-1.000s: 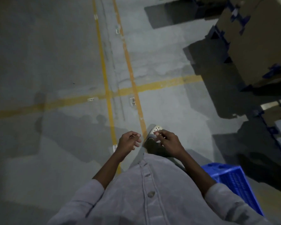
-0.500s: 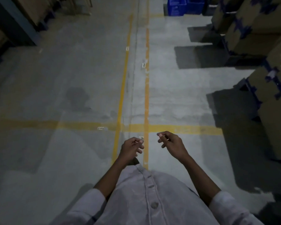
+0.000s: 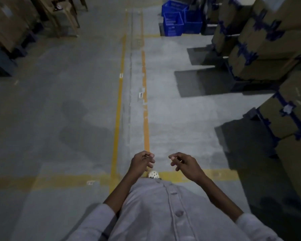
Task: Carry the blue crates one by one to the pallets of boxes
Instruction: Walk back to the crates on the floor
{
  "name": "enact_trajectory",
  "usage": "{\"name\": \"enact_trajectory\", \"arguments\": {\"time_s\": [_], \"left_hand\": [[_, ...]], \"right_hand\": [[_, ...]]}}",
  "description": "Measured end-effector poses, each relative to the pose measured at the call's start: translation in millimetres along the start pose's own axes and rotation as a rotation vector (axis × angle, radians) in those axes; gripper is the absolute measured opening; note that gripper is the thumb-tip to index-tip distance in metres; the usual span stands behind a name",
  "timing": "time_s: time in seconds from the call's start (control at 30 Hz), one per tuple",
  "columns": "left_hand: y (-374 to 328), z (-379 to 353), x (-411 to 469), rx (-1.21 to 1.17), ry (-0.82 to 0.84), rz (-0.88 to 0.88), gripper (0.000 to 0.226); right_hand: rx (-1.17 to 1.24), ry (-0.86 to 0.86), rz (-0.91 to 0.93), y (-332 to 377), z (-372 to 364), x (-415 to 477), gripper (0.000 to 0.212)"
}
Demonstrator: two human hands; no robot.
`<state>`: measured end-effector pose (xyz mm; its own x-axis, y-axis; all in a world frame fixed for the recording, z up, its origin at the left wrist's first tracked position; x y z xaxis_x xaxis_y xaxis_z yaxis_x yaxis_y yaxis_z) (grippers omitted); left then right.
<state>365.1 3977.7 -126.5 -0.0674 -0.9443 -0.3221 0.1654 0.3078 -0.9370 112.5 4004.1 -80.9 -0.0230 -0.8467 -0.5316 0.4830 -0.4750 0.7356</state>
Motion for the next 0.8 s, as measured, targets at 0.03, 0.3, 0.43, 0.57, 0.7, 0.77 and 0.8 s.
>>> {"name": "enact_trajectory", "arguments": {"time_s": [0.03,0.3,0.43,0.57,0.7,0.77,0.8], "left_hand": [[-15,1,30,0.009,0.008,-0.020,0.015],[-91,-2,211,0.061,0.033,-0.031,0.013],[-91,-19,300,0.075,0.039,0.030,0.013],[-115,-39,404,0.094,0.021,0.055,0.011],[-174,-67,519,0.054,-0.021,0.053,0.010],[-198,-79,571,0.042,-0.034,0.048,0.011],[-207,-83,591,0.045,-0.041,0.046,0.011]], "right_hand": [[0.004,-0.037,0.001,12,14,22,0.016],[0.098,-0.053,-0.028,94,82,168,0.018],[0.113,-0.045,-0.046,115,120,265,0.016],[0.083,-0.016,-0.013,142,172,371,0.014],[0.078,-0.042,0.002,192,256,471,0.015],[0.058,-0.081,0.001,212,294,516,0.015],[0.055,-0.087,-0.005,221,309,534,0.015]]}}
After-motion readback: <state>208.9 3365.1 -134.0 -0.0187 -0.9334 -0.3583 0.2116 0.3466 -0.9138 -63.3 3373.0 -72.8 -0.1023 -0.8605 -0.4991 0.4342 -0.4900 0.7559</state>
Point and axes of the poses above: each hand's wrist, its own x-axis towards the middle knuckle, its own z-axis out of the back of the hand, y = z × x, the point moved 1 cm from there along x, towards the middle knuckle, and after that the axes turned 12 degrees about -z, right-handed, at the moved point
